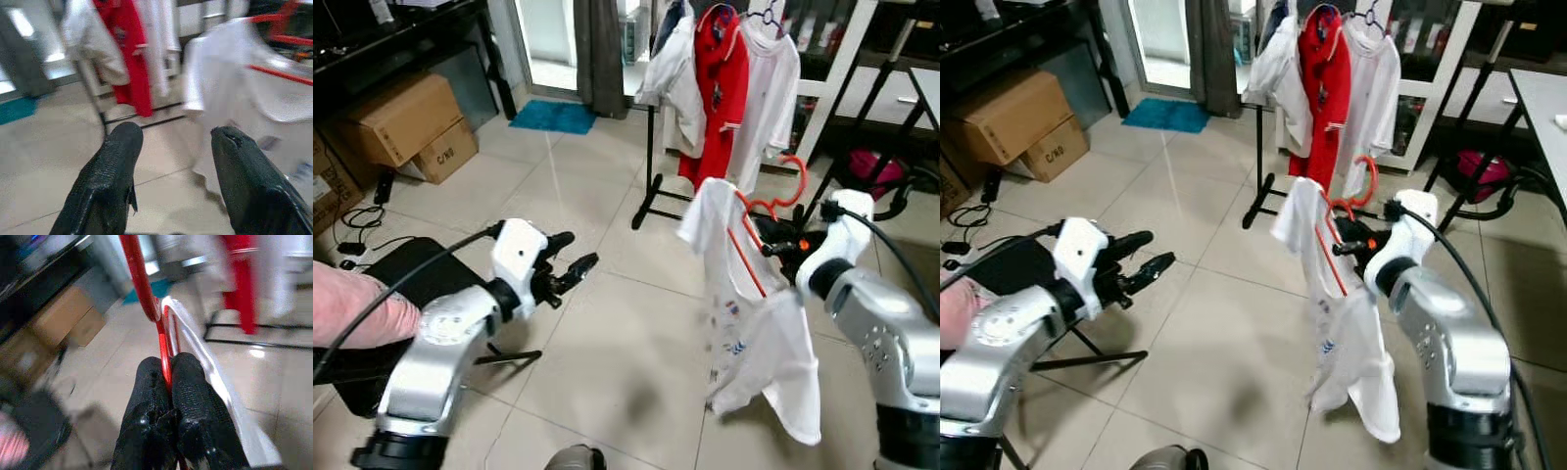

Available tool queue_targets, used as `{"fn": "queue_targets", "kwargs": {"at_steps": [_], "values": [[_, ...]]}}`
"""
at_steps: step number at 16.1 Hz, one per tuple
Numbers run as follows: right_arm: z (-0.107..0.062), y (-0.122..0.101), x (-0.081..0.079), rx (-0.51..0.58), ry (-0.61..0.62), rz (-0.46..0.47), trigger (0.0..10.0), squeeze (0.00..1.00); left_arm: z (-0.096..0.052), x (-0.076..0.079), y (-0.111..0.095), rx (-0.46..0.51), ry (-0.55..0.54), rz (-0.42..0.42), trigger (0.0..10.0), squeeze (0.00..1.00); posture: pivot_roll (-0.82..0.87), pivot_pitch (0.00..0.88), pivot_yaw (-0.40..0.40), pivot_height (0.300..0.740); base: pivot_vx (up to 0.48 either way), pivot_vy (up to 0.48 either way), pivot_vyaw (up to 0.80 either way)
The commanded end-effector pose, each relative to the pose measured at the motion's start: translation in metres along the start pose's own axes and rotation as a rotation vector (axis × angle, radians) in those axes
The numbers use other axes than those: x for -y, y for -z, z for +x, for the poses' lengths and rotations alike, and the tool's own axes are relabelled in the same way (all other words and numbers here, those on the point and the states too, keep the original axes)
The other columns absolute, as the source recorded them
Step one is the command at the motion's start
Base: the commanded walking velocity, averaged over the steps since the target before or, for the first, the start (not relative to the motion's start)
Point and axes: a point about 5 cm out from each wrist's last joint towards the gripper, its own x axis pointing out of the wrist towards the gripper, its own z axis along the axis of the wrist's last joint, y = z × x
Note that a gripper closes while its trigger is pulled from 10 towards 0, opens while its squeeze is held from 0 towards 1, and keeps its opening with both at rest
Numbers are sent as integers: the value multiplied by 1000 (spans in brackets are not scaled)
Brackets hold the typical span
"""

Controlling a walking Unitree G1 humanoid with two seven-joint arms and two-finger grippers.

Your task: Hang hanger

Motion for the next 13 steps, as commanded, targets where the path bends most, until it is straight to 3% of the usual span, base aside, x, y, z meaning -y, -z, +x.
{"fn": "queue_targets", "kwargs": {"at_steps": [1,3,7,13], "values": [[-5,2,6,38,116,36,10000,0,1,1,1,-3,-63,13,10000,0,-32,0,55,740,0,0,0],[-10,22,2,35,218,22,10000,0,4,3,4,-16,-125,-41,10000,0,-39,0,47,740,120,0,0],[-10,59,2,-11,352,22,10000,0,9,2,12,-40,-194,-6,10000,0,-50,0,41,740,272,0,0],[-6,66,-8,19,356,44,10000,0,17,5,15,-31,-208,-18,10000,0,-25,0,51,740,352,0,0]]}}
